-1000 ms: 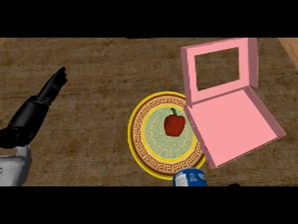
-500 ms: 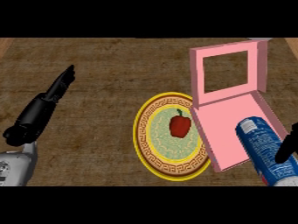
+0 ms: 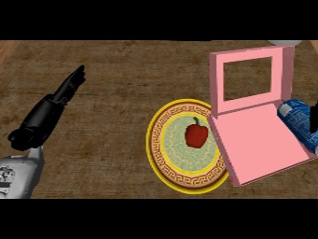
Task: Pick the can from the plate and place it in the cardboard box
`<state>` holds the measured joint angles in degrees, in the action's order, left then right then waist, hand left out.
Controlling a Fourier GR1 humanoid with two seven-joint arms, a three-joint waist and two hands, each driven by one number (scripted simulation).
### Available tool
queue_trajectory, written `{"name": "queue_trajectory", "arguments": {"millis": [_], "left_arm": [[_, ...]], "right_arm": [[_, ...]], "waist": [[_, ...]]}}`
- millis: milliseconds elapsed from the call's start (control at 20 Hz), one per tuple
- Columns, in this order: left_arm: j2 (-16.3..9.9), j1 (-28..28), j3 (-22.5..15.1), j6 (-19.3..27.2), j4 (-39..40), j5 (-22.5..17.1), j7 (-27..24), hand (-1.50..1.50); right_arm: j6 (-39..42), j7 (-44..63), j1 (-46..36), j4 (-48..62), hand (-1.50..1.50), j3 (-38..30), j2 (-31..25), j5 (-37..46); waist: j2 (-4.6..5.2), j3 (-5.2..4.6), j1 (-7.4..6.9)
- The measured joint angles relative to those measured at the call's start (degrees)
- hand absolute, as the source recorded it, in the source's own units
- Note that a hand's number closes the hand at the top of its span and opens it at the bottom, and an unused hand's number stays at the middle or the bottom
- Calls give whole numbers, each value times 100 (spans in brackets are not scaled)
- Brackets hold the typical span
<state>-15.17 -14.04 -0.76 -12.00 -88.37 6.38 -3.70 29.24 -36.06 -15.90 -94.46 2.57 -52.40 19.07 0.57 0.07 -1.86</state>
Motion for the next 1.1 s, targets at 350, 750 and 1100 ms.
{"name": "queue_trajectory", "arguments": {"millis": [350, 750, 1100], "left_arm": [[12, -72, -7, -70, 32, 1, 1, 0], [18, -27, 26, -84, 75, -9, -34, 0], [11, -43, 0, -117, 52, 2, -43, 0]], "right_arm": [[-321, -735, -605, 1127, -150, 918, -266, 666], [-234, -1054, -607, 1591, -150, 1123, 185, -1077], [691, 125, -538, 2329, -150, 1002, 593, -3529]], "waist": [[16, 1, -66], [11, 1, -43], [48, -9, -109]]}}
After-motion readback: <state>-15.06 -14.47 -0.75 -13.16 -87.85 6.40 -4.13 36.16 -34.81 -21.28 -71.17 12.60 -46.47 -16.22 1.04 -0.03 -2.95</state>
